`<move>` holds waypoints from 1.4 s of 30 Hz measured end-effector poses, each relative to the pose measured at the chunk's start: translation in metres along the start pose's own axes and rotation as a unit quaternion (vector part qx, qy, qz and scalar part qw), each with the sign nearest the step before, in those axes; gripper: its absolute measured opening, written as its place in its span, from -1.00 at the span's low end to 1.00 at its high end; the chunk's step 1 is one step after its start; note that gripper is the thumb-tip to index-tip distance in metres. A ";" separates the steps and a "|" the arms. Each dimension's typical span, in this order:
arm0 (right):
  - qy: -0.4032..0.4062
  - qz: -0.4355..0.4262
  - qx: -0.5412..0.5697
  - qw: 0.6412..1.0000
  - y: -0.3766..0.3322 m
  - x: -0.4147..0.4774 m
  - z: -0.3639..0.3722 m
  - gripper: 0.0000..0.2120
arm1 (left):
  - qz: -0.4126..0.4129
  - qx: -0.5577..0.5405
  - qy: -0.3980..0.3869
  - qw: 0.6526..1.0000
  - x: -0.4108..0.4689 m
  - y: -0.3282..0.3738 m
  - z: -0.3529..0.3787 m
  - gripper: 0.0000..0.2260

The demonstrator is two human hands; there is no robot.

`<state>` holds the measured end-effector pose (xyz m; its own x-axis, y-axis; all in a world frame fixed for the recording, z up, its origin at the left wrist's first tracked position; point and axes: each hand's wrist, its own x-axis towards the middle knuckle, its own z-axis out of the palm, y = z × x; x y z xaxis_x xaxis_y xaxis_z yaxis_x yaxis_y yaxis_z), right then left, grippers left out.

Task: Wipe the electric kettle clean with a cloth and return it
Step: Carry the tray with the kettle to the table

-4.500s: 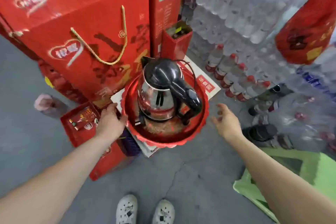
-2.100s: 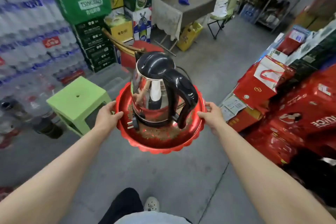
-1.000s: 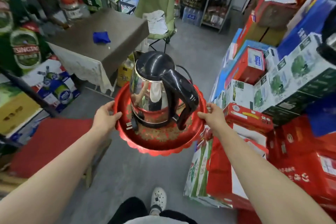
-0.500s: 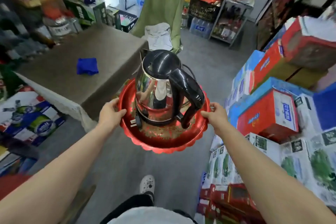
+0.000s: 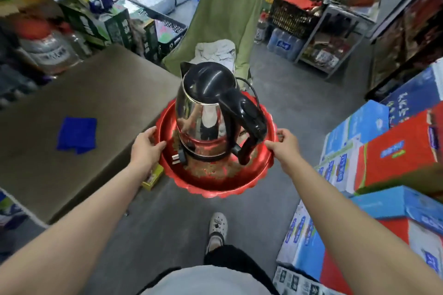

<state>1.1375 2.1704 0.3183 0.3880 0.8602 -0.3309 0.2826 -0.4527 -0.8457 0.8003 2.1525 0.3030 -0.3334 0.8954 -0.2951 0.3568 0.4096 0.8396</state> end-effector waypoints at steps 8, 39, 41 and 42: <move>-0.082 -0.024 -0.059 0.995 -0.089 0.182 0.058 -0.68 | -0.070 -0.050 0.050 0.995 0.136 0.031 0.038 -0.57; -0.457 -0.173 -0.306 0.817 -0.277 0.490 0.620 -0.73 | -0.367 -0.167 0.387 0.829 0.457 -0.077 -0.020 -0.48; -0.462 -0.176 -0.308 0.813 -0.280 0.490 0.643 -0.74 | -0.383 -0.161 0.402 0.816 0.471 -0.079 -0.028 -0.51; -0.464 -0.176 -0.309 0.812 -0.281 0.491 0.654 -0.74 | -0.390 -0.151 0.403 0.814 0.477 -0.080 -0.031 -0.52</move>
<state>0.6753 2.8736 0.1195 -0.5581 0.6388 -0.5295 0.7301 0.0748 -0.6793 0.5858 2.5411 0.1097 -0.8637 -0.0723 -0.4988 -0.4281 0.6275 0.6504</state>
